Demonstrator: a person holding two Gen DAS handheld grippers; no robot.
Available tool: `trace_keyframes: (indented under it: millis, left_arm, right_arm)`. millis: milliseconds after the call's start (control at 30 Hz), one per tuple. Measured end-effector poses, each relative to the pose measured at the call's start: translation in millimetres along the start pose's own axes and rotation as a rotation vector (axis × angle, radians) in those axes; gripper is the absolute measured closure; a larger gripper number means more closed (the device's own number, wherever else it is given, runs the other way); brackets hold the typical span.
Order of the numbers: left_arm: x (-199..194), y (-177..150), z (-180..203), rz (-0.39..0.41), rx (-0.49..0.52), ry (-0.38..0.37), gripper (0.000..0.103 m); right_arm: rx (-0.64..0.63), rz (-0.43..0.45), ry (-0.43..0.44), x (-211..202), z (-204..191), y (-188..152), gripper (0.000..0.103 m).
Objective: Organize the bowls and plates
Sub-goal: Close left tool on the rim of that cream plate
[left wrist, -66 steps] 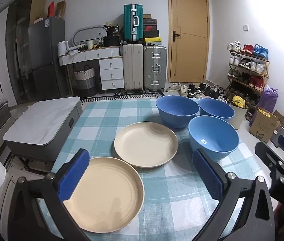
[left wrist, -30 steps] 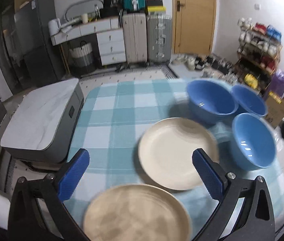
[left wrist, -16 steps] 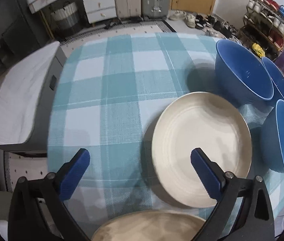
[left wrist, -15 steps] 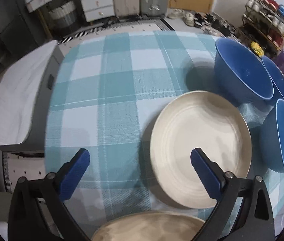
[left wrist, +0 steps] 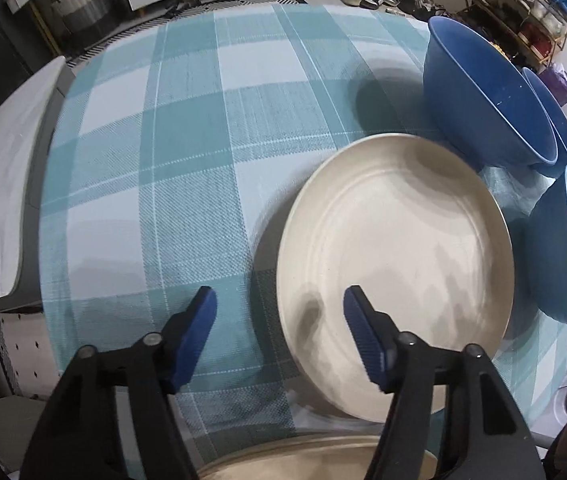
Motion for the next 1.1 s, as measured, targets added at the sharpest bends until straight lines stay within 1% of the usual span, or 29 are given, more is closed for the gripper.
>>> trace_keyframes:
  millis: [33, 100, 133, 167, 200, 233, 333, 400, 467, 600, 633, 733, 833, 933, 1100]
  left_arm:
    - [0.6, -0.6, 0.5, -0.002, -0.001, -0.009, 0.052]
    - [2.5, -1.9, 3.1, -0.012, 0.003, -0.036, 0.057]
    - [3.0, -2.6, 3.7, -0.015, 0.001, -0.041, 0.066]
    - [3.3, -3.3, 3.8, -0.015, -0.003, -0.042, 0.07]
    - [3.6, -3.6, 5.8, -0.016, 0.003, -0.048, 0.071]
    - [3.1, -4.3, 7.3, -0.016, 0.01, -0.051, 0.077]
    - [1.7, -6.9, 11.1, -0.022, 0.026, -0.065, 0.078]
    - [1.8, -5.9, 8.9, -0.01, 0.026, -0.049, 0.084]
    - [2.5, -5.1, 7.2, -0.009, 0.017, -0.059, 0.087]
    - [4.5, -6.9, 2.9, -0.015, 0.014, -0.066, 0.095]
    - [5.5, -7.2, 1.3, -0.017, 0.015, -0.068, 0.096]
    - [4.1, -8.2, 0.9, -0.004, 0.035, -0.072, 0.097]
    - [3.5, -8.8, -2.4, 0.002, 0.033, -0.082, 0.098]
    - [2.1, -8.4, -5.4, 0.012, 0.046, -0.074, 0.098]
    - [3.8, -8.1, -18.0, 0.016, 0.025, -0.073, 0.098]
  right_arm:
    - [0.003, 0.001, 0.001, 0.3, 0.8, 0.6, 0.001]
    - [0.011, 0.007, 0.004, -0.4, 1.0, 0.4, 0.001]
    - [0.015, 0.009, 0.005, -0.6, 1.2, 0.3, 0.001]
    - [0.018, 0.007, 0.005, -0.4, 1.4, -0.7, 0.001]
    - [0.017, 0.005, 0.005, -0.4, 1.0, -1.2, 0.001]
    - [0.014, 0.006, 0.001, -1.5, 0.6, -1.9, 0.001]
    - [0.016, 0.015, -0.028, -6.0, 4.0, -0.5, 0.001]
    - [0.027, 0.02, -0.036, -9.2, 6.1, -0.2, 0.001]
    - [0.034, 0.023, -0.021, -9.5, 6.2, 0.4, 0.001]
    - [0.026, 0.022, -0.032, -10.1, 5.2, -0.2, 0.001]
    - [0.025, 0.02, -0.036, -9.4, 4.4, 0.4, 0.001]
    - [0.02, 0.015, -0.044, -7.8, 3.9, 0.8, 0.001]
    - [0.012, 0.01, -0.056, -5.5, 3.3, 1.2, 0.001]
    - [0.011, 0.002, -0.062, -2.5, 2.7, 1.4, 0.001]
    - [0.002, -0.011, -0.073, 1.0, 1.9, 4.8, 0.001]
Point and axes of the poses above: each gripper's, at about its wrist camera, not at the fingertips, and x roughly the way its jaws point, z to its right, y to its top, the point moved 9 cm from there along x, roughly the way its jaws point, and after that the axes turned 15 degrees about y, right-handed, at the moved point
